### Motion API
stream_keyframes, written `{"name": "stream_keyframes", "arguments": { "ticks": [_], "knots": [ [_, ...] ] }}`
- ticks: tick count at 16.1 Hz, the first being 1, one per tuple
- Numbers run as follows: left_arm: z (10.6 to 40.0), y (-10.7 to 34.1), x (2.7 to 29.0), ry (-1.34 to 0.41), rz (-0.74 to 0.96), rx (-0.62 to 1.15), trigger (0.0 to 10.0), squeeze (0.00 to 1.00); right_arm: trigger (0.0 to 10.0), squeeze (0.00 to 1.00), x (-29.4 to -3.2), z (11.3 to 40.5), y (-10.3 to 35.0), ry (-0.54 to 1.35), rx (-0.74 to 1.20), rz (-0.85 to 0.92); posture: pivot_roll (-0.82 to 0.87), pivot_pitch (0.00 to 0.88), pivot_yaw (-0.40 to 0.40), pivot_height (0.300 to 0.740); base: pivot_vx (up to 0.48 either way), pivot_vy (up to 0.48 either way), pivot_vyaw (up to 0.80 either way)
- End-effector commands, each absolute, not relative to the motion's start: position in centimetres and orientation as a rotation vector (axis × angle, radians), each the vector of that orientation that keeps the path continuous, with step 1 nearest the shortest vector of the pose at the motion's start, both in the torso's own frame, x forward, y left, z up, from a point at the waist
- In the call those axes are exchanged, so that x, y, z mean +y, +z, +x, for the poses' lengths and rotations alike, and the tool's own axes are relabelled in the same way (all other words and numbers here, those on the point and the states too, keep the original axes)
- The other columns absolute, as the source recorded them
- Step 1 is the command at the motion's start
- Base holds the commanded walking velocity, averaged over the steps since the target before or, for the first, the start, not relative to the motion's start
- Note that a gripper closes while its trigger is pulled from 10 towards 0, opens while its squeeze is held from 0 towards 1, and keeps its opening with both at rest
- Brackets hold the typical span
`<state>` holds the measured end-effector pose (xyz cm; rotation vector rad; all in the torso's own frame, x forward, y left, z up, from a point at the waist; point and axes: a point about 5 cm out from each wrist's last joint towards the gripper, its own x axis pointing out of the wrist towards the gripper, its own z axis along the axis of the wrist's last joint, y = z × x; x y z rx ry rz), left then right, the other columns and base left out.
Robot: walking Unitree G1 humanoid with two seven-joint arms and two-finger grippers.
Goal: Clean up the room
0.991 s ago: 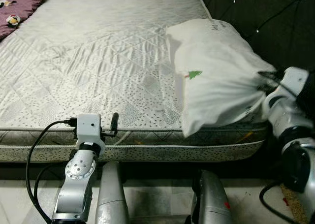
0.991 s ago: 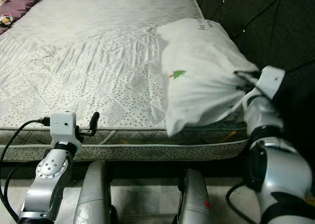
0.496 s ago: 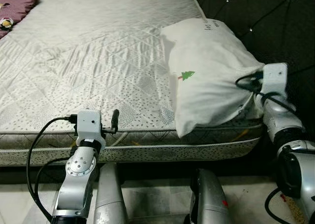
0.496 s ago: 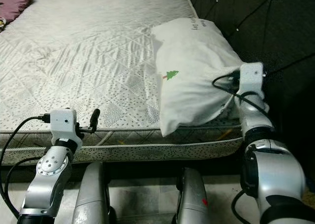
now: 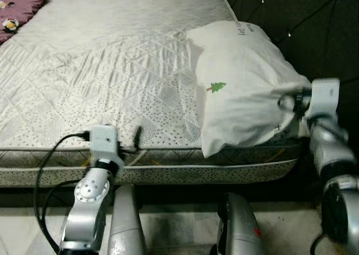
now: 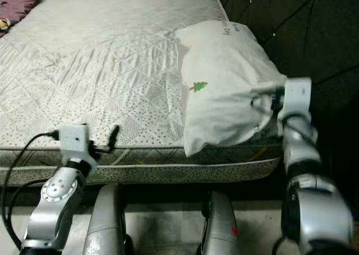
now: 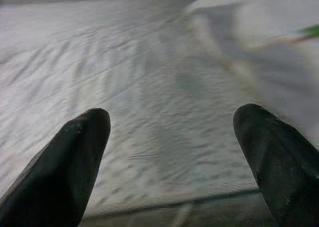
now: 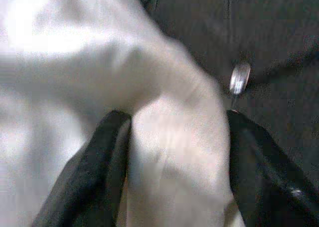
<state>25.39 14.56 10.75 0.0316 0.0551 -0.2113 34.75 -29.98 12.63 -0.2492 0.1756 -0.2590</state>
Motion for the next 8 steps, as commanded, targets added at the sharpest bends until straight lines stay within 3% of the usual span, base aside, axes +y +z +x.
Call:
{"name": "stream_keyframes", "arguments": {
  "ticks": [1,6,8],
  "knots": [
    [25.1,11.2,13.6,-0.284,0.028,0.035,10.0,0.00,10.0,1.00,-29.5,34.9,13.0,-0.240,0.152,-0.230,0.06,0.000,-0.008,0.529,0.000,0.000,0.00],
    [24.2,10.7,12.9,-0.323,0.018,0.061,10.0,0.00,10.0,1.00,-25.2,34.0,13.7,-0.153,-0.074,-0.130,0.05,0.000,-0.010,0.529,0.000,0.000,0.00],
    [24.2,10.7,13.0,-0.318,0.020,0.062,10.0,0.00,10.0,1.00,-24.0,33.7,13.4,-0.145,-0.076,-0.128,0.05,0.000,-0.011,0.529,0.000,0.000,-0.80]
  ]
}}
